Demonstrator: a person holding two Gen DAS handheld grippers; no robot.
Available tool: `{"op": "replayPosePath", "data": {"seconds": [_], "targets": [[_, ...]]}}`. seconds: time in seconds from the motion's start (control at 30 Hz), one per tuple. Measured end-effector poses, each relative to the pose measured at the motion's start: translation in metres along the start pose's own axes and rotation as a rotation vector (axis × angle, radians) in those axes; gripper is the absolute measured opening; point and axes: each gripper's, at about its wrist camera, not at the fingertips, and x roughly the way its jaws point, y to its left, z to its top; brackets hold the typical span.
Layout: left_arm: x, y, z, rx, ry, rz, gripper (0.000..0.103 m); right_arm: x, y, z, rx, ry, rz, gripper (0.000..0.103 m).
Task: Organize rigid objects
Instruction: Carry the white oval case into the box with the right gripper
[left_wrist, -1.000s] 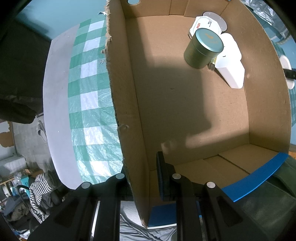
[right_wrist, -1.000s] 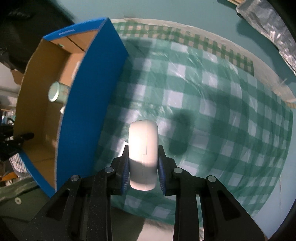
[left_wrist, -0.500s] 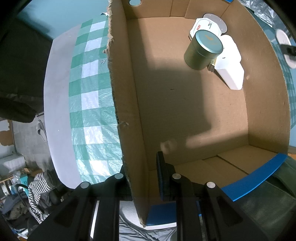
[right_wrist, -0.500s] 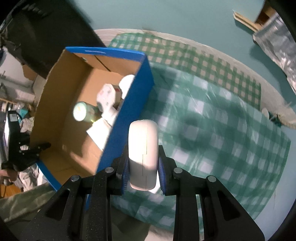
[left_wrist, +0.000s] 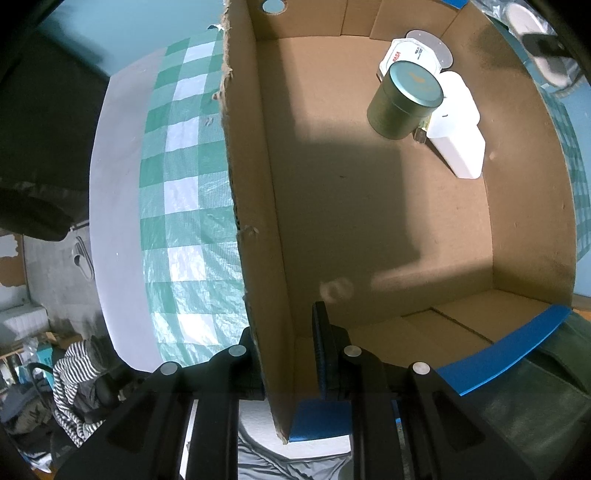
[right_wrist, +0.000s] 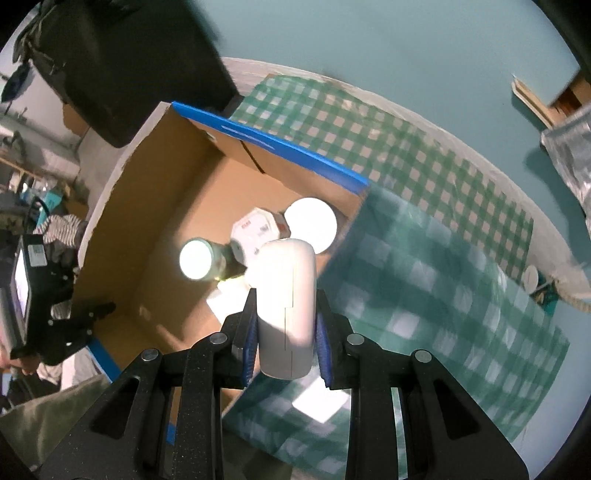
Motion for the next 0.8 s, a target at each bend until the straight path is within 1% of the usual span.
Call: {"op": "replayPosePath", "data": {"seconds": [0.33, 0.57, 0.8], "targets": [[0.0, 0.0, -0.001, -0.001, -0.002, -0.001, 0.017, 0.028, 0.016, 0.027, -0.08, 0.038, -0.045, 0.026], [0.0, 0.001, -0.002, -0.005, -0.002, -0.004, 0.017, 0.043, 0.019, 0.033, -0.1, 0.063, -0.066, 0.026], [0.0, 0.001, -0.003, -0.004, -0.001, -0.005, 0.017, 0.046, 0.019, 0.035, -0.095, 0.062, -0.073, 0.026]]}}
